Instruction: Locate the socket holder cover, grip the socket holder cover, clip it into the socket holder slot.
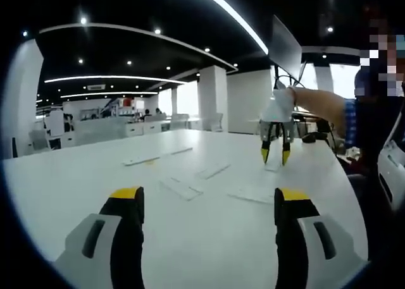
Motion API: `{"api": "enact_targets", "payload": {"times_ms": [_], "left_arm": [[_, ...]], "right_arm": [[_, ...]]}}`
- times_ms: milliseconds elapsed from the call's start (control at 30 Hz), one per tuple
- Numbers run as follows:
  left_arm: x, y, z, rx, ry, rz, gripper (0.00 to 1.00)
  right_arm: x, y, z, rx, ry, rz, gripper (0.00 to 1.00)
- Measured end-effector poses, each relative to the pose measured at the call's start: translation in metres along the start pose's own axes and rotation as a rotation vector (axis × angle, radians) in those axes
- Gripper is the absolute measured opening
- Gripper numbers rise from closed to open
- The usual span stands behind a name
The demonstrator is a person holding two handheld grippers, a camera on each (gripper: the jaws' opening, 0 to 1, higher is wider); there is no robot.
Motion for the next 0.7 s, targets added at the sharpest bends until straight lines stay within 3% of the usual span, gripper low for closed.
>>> {"api": "enact_targets", "payload": {"times_ms": [200,700], "left_arm": [[0.0002,0.0009,0.0002,-0.001,0.0,0.0,0.84],[0.0008,0.0011,-0.0018,0.009,-0.002,0.003,0.84]], "right_arm": [[-0.0004,-0.0002,0.0013,0.0,-0.009,0.007,0.28],[-0.0018,-0.0022,0.0009,-0.003,-0.009,0.026,0.28]]}}
Point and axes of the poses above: the point that each gripper's makers call its tool centre point, and the gripper's own axes: y roughly backward along the fingers, z roughly to its left, x roughly out of its underside, the point moved 4 cm from there along y, roughly backward along the fingers, and after that the axes turned 9 degrees about z, right-handed, at the moved point
